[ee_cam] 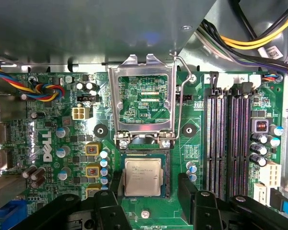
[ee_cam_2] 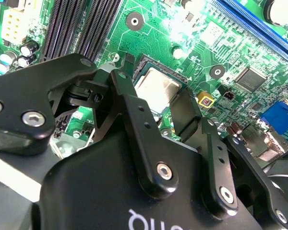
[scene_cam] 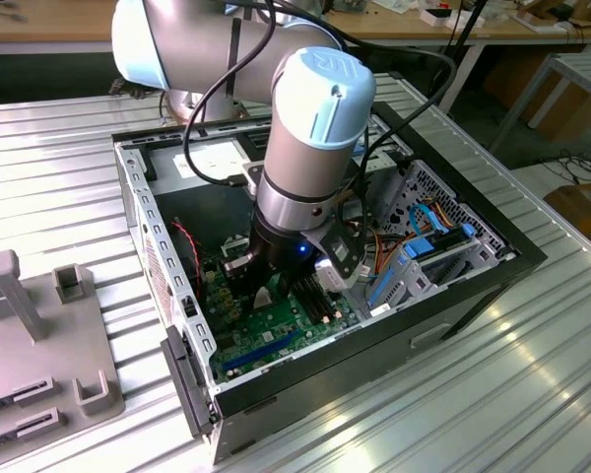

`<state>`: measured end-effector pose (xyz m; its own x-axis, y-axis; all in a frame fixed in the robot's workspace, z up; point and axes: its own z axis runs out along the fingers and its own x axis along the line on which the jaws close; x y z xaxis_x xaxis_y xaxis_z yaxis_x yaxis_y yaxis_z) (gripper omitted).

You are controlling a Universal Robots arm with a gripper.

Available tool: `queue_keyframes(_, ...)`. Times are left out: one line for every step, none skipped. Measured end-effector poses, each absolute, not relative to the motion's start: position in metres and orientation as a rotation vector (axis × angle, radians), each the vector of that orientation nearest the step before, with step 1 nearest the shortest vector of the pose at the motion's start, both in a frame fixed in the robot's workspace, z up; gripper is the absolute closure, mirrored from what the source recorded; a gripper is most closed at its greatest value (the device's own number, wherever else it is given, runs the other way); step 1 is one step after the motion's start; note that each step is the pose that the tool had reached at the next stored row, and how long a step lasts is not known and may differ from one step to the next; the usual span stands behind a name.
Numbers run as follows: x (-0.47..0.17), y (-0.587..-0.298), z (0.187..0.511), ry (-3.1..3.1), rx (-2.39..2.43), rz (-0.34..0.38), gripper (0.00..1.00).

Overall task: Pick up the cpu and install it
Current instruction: 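Place the cpu into insertion slot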

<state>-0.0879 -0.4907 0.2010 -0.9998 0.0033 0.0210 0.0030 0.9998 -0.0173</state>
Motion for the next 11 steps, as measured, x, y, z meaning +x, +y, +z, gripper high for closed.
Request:
queue_keyframes(-0.0879,-0.4907,0.201,-3.12,-0.005,0.027,0.42)
queue_keyframes(-0.0879,-0.4907,0.201,-3.12,-0.005,0.027,0.42)
queue_keyframes(-0.0879,-0.4907,0.201,-3.12,-0.005,0.027,0.42)
queue_keyframes(-0.0879,-0.4907,0.201,-3.12,-0.005,0.027,0.42)
queue_keyframes(-0.0879,-0.4907,0.201,-3.12,-0.005,0.027,0.42)
queue_keyframes(-0.0879,-0.4907,0.2009,-3.12,-0.005,0.027,0.42)
queue_keyframes(-0.0883,-0.4908,0.2008,-3.12,-0.005,0.027,0.42)
queue_keyframes(-0.089,-0.491,0.2008,-3.12,-0.005,0.027,0.42)
queue_keyframes(-0.0897,-0.4912,0.2009,-3.12,-0.005,0.027,0.42)
queue_keyframes(-0.0904,-0.4916,0.2009,-3.12,-0.005,0.027,0.42)
queue_keyframes(-0.0905,-0.4922,0.2009,-3.12,-0.005,0.027,0.42)
